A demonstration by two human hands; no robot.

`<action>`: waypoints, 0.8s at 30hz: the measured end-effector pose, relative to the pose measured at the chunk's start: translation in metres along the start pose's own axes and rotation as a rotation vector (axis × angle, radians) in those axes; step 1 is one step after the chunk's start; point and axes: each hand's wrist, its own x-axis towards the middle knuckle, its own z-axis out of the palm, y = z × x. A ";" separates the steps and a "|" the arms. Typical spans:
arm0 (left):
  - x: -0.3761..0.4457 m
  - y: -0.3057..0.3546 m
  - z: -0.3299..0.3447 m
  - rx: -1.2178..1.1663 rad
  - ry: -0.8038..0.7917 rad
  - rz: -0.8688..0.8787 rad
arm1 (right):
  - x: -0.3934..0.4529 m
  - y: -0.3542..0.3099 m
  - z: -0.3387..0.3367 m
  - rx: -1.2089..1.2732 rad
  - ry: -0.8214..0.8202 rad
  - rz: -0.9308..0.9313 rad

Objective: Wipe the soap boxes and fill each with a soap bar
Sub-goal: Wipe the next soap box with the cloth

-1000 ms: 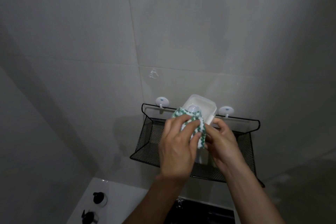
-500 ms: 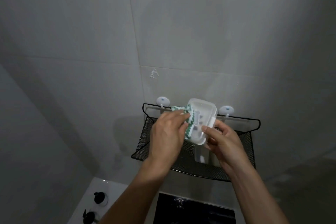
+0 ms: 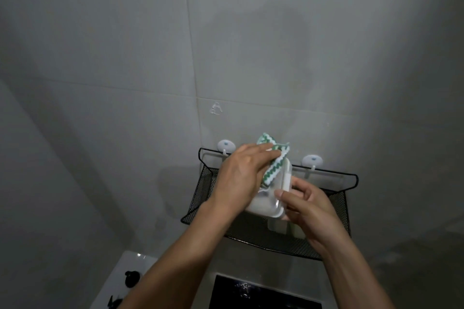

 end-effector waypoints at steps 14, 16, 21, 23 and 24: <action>-0.019 0.018 0.009 -0.005 0.031 0.035 | 0.009 -0.007 -0.012 -0.028 -0.043 0.017; -0.011 0.013 0.004 -0.025 0.011 0.029 | 0.010 -0.007 -0.010 -0.033 -0.046 0.014; -0.010 -0.006 -0.002 -0.169 0.037 -0.129 | 0.014 -0.007 -0.017 0.016 0.002 0.034; -0.021 -0.010 -0.002 -0.231 0.045 -0.126 | 0.016 -0.007 -0.024 0.040 0.035 0.047; -0.027 -0.011 -0.001 -0.245 0.041 -0.103 | 0.017 -0.008 -0.027 0.051 0.060 0.053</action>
